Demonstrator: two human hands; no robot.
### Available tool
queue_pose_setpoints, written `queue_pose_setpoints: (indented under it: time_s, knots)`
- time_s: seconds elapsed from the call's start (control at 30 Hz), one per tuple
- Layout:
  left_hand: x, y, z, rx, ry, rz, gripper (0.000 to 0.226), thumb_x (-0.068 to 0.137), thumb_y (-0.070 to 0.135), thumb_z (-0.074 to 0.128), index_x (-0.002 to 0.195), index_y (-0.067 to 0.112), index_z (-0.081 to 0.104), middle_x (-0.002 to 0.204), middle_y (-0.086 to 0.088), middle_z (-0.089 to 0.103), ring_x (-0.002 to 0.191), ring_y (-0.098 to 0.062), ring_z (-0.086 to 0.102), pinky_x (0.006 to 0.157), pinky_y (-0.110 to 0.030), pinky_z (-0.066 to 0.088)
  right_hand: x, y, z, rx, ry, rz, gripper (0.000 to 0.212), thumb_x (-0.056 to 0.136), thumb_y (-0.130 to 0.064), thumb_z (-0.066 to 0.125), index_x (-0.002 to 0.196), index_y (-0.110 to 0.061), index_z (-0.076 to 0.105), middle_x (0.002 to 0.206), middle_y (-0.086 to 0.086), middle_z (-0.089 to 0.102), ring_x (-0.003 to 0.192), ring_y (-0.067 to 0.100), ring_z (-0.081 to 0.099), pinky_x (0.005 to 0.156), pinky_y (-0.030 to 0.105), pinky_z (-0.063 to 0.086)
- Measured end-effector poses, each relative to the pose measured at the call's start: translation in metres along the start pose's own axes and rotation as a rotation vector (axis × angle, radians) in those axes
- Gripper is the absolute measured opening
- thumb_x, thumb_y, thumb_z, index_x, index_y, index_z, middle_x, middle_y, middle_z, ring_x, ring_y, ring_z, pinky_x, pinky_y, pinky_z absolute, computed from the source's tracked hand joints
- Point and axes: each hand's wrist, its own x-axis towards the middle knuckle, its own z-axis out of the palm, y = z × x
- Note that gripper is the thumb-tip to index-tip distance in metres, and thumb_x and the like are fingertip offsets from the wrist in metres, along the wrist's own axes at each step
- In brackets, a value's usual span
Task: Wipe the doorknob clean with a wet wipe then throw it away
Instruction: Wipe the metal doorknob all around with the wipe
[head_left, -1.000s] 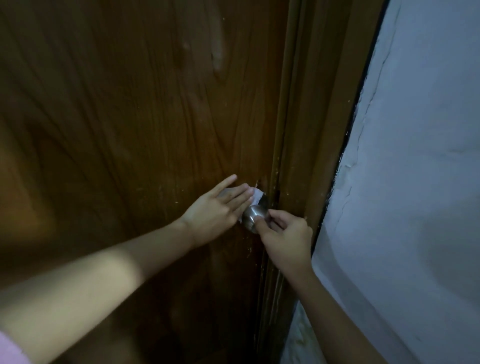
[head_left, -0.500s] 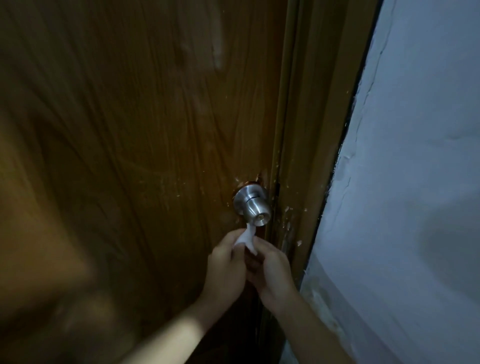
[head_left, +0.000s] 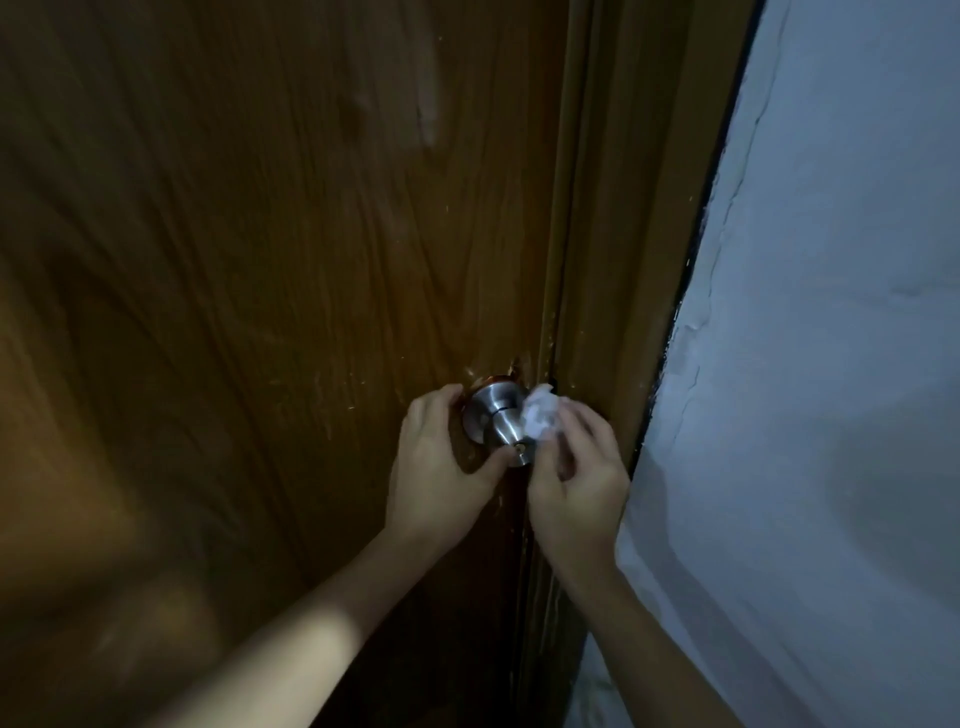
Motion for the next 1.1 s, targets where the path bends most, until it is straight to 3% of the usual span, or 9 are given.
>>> queue_pose_setpoints:
  time_s: [0.17,0.3,0.43,0.5,0.6,0.73,0.8,0.93,1.1]
  knots:
    - [0.012,0.002,-0.001,0.078,-0.071,0.046,0.069,0.077,0.026,0.070,0.137,0.020,0.035,0.131,0.001,0.050,0.116,-0.008,0.048,0.091,-0.023,0.044,0.015,0.014,0.014,-0.074,-0.398,-0.096,0.049,0.091,-0.031,0.037,0.134,-0.008,0.041,0.142,0.004,0.038,0.127,0.006,0.034,0.099,0.000,0.022]
    - [0.013,0.001,-0.002,0.119,-0.070,0.110,0.066,0.077,0.028,0.070,0.135,0.018,0.039,0.130,0.000,0.054,0.113,-0.006,0.050,0.089,-0.016,0.039,0.009,0.019,0.015,0.050,-0.364,-0.033,0.045,0.093,-0.028,0.042,0.136,-0.017,0.037,0.142,-0.009,0.036,0.133,-0.003,0.027,0.106,0.005,0.021]
    - [0.015,0.002,-0.004,0.115,-0.065,0.141,0.062,0.079,0.024,0.068,0.134,0.016,0.042,0.128,-0.002,0.056,0.112,-0.008,0.052,0.087,-0.014,0.036,0.007,0.013,0.026,0.054,-0.131,0.034,0.036,0.088,-0.018,0.055,0.122,-0.007,0.054,0.127,0.009,0.060,0.121,0.011,0.052,0.100,0.021,0.044]
    - [0.015,0.003,-0.005,0.123,-0.065,0.145,0.061,0.078,0.022,0.068,0.133,0.015,0.043,0.127,-0.003,0.057,0.111,-0.007,0.052,0.086,-0.012,0.036,0.007,0.004,0.029,0.064,-0.033,0.130,0.032,0.085,-0.014,0.060,0.117,-0.008,0.058,0.111,0.006,0.069,0.107,0.003,0.059,0.089,0.011,0.047]
    - [0.015,0.004,-0.004,0.149,-0.077,0.161,0.062,0.076,0.021,0.070,0.132,0.015,0.044,0.126,-0.002,0.057,0.102,0.002,0.043,0.083,-0.010,0.034,0.008,-0.004,0.026,0.204,-0.035,0.294,0.027,0.082,-0.010,0.063,0.094,-0.035,0.063,0.073,-0.023,0.062,0.072,-0.019,0.058,0.063,0.000,0.045]
    - [0.016,0.003,-0.003,0.172,-0.093,0.158,0.067,0.074,0.024,0.073,0.132,0.015,0.043,0.127,-0.002,0.056,0.108,-0.004,0.050,0.086,-0.013,0.035,0.013,-0.004,0.024,0.399,-0.098,0.612,0.019,0.079,-0.016,0.064,0.068,-0.030,0.070,0.070,0.000,0.072,0.072,0.011,0.068,0.067,0.029,0.055]
    - [0.016,0.002,-0.004,0.165,-0.101,0.152,0.066,0.075,0.023,0.072,0.133,0.014,0.042,0.128,-0.003,0.055,0.113,-0.010,0.052,0.087,-0.014,0.036,0.013,-0.007,0.026,0.264,-0.111,0.517,0.013,0.082,-0.019,0.060,0.073,-0.022,0.070,0.074,0.008,0.070,0.071,0.021,0.066,0.065,0.034,0.053]
    - [0.017,0.001,-0.006,0.134,-0.104,0.157,0.061,0.079,0.023,0.068,0.134,0.014,0.042,0.127,-0.004,0.056,0.112,-0.010,0.053,0.085,-0.014,0.038,0.007,-0.012,0.031,-0.015,-0.161,0.275,0.033,0.093,-0.022,0.046,0.124,-0.014,0.053,0.106,-0.003,0.041,0.088,0.003,0.045,0.069,-0.001,0.035]
    - [0.017,0.000,-0.004,0.127,-0.093,0.154,0.061,0.078,0.029,0.068,0.132,0.017,0.044,0.126,-0.002,0.057,0.102,0.001,0.045,0.078,-0.005,0.032,0.001,-0.008,0.031,-0.034,-0.219,0.252,0.042,0.096,-0.028,0.038,0.136,-0.014,0.040,0.132,0.004,0.045,0.112,0.005,0.041,0.083,-0.003,0.026]
